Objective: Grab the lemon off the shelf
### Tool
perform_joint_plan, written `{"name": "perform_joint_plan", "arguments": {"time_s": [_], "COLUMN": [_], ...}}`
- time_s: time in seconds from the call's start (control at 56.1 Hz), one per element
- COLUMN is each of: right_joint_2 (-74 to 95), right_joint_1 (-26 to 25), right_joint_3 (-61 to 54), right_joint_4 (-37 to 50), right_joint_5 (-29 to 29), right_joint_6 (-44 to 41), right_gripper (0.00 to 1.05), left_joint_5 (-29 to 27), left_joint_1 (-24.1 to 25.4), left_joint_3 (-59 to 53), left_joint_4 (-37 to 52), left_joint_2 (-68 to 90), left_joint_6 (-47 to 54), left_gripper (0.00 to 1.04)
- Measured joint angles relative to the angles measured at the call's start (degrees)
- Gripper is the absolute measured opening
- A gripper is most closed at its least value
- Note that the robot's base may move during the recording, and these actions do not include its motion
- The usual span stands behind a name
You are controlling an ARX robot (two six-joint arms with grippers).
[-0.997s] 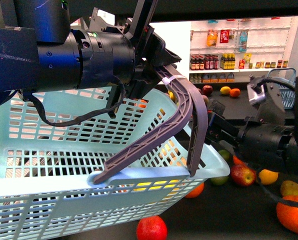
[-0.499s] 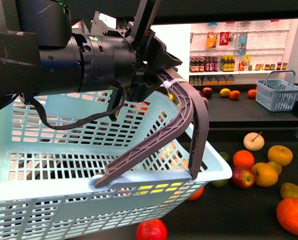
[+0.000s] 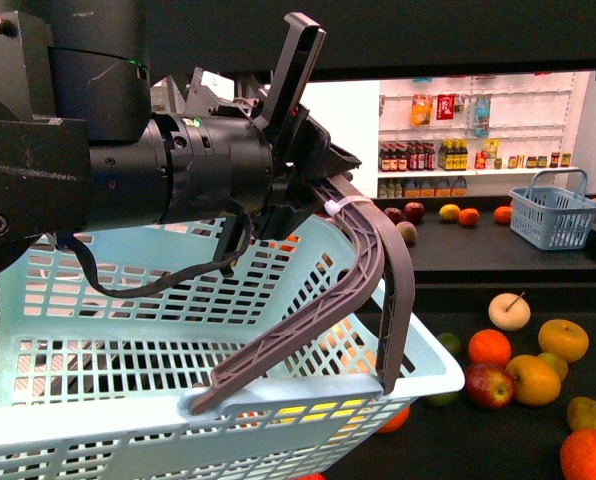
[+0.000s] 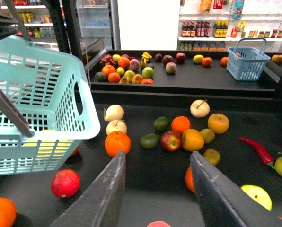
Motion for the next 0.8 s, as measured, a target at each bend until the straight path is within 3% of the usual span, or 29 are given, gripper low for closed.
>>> {"name": "perform_joint_plan", "arguments": {"time_s": [0.178, 0.516, 0.801], "right_joint_2": [-1.0, -3.5, -3.5], "right_joint_1": [0.0, 0.0, 0.0], "right_joint_3": [-0.9, -2.9, -2.9], "right_joint_4": [0.3, 0.6, 0.6], "right_joint_5": [0.0, 0.0, 0.0], "right_joint_6": [0.0, -0.2, -0.2], "right_gripper": [0.03, 0.03, 0.45], "left_joint_5": [0.0, 0.0, 0.0], "left_joint_1": [0.0, 0.0, 0.0], "left_joint_3": [0.0, 0.0, 0.0], "left_joint_4": [0.0, 0.0, 0.0], "left_joint_2": [0.0, 0.1, 0.1], "left_joint_6": [0.0, 0.0, 0.0], "left_gripper": [0.09, 0.09, 0.09]}}
